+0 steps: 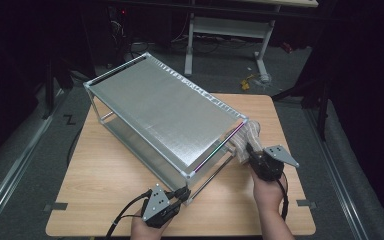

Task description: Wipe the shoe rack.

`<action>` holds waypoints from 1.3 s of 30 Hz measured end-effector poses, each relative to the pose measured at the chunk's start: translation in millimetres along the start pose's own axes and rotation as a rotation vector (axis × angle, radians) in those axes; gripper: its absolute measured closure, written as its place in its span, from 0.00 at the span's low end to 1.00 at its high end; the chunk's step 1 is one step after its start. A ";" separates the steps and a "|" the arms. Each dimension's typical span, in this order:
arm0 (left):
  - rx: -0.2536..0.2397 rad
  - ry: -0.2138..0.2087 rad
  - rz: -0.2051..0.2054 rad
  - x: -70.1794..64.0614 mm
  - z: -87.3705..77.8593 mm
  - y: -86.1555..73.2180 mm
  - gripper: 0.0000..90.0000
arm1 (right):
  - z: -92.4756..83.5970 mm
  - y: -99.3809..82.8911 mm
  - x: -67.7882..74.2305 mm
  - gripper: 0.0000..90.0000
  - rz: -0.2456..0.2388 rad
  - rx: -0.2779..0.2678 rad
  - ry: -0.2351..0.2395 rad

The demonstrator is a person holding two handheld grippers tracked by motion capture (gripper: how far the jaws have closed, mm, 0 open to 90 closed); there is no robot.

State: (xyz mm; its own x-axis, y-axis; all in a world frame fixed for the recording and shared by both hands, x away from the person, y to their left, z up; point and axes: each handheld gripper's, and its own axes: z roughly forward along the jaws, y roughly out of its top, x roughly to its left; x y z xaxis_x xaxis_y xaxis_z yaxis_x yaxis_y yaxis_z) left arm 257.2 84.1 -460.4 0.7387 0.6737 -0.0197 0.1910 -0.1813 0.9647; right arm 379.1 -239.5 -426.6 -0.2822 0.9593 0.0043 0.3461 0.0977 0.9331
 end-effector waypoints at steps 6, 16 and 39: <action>0.001 0.001 0.000 -0.2 0.1 0.2 0.90 | 12.5 -21.2 -3.6 0.80 0.017 0.073 -0.012; 0.002 0.001 0.001 -0.1 0.0 0.3 0.90 | 26.5 -52.5 -4.9 0.80 0.015 0.214 -0.008; 0.003 -0.009 0.006 0.5 -1.3 -0.2 0.90 | -11.6 26.9 -5.2 0.80 0.036 -0.064 0.029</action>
State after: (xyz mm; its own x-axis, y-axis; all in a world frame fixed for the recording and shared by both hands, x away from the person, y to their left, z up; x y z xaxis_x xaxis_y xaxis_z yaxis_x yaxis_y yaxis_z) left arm 256.7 85.4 -460.3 0.7454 0.6664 -0.0161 0.1882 -0.1872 0.9641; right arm 379.5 -244.9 -397.4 -0.2966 0.9538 0.0476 0.2986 0.0452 0.9533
